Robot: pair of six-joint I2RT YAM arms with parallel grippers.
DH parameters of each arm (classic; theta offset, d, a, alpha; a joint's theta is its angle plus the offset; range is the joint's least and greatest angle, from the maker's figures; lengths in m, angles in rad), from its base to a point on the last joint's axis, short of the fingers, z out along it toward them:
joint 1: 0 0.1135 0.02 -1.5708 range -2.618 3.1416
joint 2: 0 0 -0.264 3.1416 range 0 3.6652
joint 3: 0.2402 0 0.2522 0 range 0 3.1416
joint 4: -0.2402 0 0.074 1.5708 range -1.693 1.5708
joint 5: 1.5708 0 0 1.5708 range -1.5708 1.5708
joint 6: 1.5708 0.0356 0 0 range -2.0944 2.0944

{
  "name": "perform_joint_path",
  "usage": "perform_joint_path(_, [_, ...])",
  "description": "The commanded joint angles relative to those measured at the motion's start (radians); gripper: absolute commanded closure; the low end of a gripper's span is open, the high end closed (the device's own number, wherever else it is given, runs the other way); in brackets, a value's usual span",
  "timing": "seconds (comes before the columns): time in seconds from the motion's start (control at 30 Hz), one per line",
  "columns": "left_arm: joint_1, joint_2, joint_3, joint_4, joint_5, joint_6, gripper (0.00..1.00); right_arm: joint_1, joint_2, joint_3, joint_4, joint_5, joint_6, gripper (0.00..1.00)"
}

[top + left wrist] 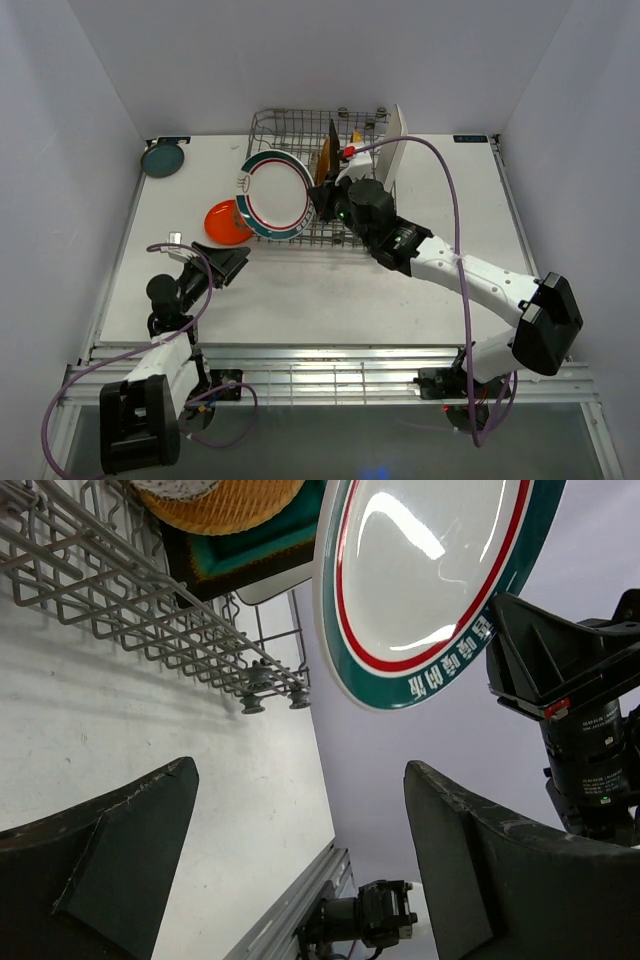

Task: Load the plates into the dish rack
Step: Insert the plate into the dish rack.

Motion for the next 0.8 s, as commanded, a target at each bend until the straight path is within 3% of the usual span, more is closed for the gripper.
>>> perform_joint_path(0.0, [-0.001, -0.007, -0.004, -0.03, -0.028, 0.001, 0.05, 0.003, 0.015, 0.076, 0.084, 0.149, -0.05, 0.92])
perform_joint_path(0.27, [-0.001, -0.043, -0.013, -0.053, -0.041, 0.009, 0.05, 0.022, 0.17, 0.214, 0.072, 0.361, -0.133, 0.92])
perform_joint_path(0.43, [-0.001, -0.089, -0.03, -0.076, -0.057, 0.012, 0.05, 0.063, 0.313, 0.387, 0.08, 0.545, -0.239, 0.92])
perform_joint_path(0.77, [-0.001, -0.142, -0.075, -0.111, -0.073, 0.016, 0.05, 0.082, 0.574, 0.729, 0.1, 0.746, -0.501, 0.92])
